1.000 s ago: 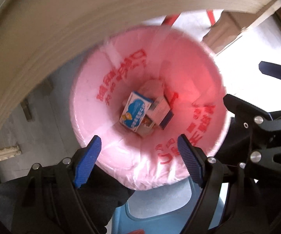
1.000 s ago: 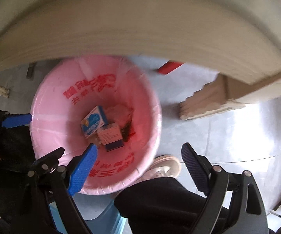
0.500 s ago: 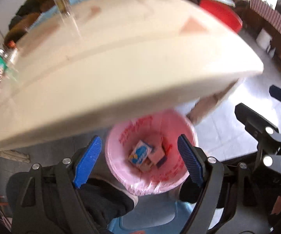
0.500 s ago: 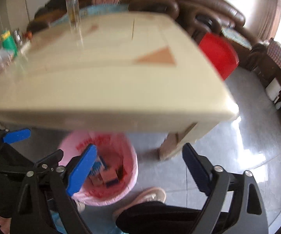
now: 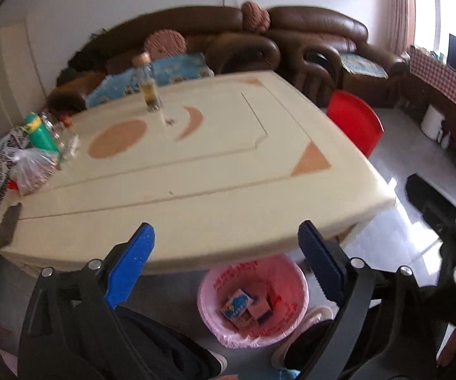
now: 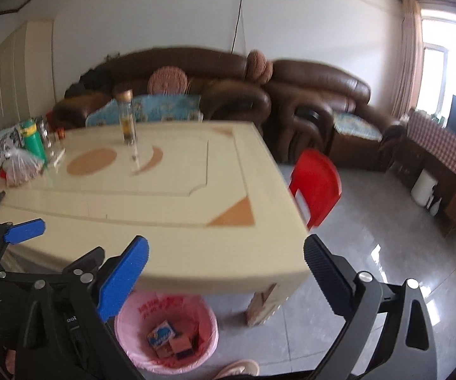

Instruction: Collect trash

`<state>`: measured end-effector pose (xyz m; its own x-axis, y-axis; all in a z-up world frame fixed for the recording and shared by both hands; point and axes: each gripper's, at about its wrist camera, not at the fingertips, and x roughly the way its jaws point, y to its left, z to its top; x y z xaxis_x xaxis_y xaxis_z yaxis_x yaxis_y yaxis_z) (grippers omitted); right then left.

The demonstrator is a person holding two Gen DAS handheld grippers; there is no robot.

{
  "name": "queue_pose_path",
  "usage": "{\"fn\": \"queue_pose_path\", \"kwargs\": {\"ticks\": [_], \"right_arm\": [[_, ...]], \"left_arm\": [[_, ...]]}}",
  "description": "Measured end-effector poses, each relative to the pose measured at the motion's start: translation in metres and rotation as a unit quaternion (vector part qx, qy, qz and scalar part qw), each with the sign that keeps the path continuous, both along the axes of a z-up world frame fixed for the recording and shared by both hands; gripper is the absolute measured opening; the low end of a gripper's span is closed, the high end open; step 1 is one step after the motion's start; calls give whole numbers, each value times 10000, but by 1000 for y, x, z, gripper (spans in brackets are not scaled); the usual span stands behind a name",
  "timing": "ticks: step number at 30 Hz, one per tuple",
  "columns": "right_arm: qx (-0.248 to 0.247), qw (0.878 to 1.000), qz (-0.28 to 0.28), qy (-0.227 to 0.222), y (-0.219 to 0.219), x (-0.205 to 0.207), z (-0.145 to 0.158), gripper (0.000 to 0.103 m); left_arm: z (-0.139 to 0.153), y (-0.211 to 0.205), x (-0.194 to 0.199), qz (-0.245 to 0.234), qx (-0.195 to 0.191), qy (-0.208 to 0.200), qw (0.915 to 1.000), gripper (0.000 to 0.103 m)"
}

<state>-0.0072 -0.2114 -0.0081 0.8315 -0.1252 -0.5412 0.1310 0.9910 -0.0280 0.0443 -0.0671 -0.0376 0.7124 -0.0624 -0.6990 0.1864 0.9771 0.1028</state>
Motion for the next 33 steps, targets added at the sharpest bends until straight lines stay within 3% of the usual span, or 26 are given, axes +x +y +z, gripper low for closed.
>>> {"fn": "queue_pose_path", "kwargs": {"ticks": [9, 33], "right_arm": [[21, 9993, -174, -341, -1, -18, 26, 96], [40, 9998, -36, -204, 9, -17, 21, 96]], "left_arm": [[21, 14, -14, 376, -260, -306, 9985, 93], [23, 24, -17, 481, -248, -390, 9978, 94]]}}
